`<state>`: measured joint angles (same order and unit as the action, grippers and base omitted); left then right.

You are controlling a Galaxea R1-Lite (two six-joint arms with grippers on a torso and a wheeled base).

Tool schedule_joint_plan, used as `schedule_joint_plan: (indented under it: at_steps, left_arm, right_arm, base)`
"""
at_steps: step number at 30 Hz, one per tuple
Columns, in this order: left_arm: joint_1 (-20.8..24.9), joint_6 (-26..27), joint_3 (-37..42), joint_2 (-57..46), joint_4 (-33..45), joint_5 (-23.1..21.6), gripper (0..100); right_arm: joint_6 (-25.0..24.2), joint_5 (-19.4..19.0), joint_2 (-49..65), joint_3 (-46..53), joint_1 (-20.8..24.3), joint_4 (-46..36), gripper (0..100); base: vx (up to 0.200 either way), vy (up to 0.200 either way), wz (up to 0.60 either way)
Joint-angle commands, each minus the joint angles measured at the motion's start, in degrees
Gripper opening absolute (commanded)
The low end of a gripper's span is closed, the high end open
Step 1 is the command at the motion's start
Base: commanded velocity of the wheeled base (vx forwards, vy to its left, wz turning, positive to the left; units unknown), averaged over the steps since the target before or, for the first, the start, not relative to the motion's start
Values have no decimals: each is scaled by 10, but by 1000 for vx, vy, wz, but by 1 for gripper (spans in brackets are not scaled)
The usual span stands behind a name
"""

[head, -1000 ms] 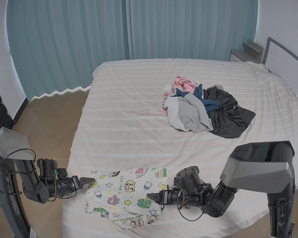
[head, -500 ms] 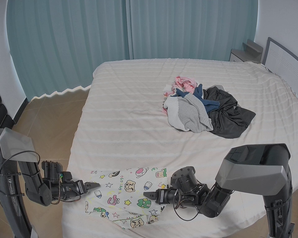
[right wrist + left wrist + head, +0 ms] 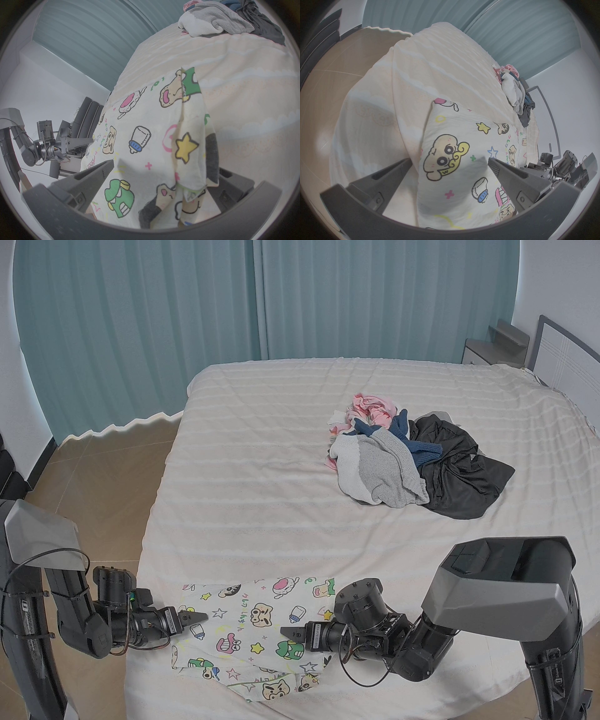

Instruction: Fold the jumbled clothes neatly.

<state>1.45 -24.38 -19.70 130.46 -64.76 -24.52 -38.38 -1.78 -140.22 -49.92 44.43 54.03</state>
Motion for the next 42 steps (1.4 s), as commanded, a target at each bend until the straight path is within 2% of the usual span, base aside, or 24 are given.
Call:
schedule_joint_plan:
  at_steps: [1,9,10,30,36,42]
  left_arm:
    - [6,-1,-1,1,0,0,100]
    - [6,-6,-3,1,-1,-2,100]
    - [7,-8,-4,1,-1,-2,0]
    - [12,-9,3,-10,-1,-1,0]
    - [16,-56,3,-81,6,0,0]
    - [22,-65,4,-128,33,0,0]
  right_arm:
    - [1,15,-16,-15,2,1,100]
    - [1,24,-22,-26,3,0,100]
    - [1,25,-23,-28,3,0,0]
    - [1,25,10,-12,2,10,0]
    - [3,24,63,11,2,6,0]
    - [3,24,91,33,2,6,0]
  base:
    - [0,0,0]
    - [0,0,0]
    - [0,0,0]
    - [0,0,0]
    - [0,0,0]
    - [0,0,0]
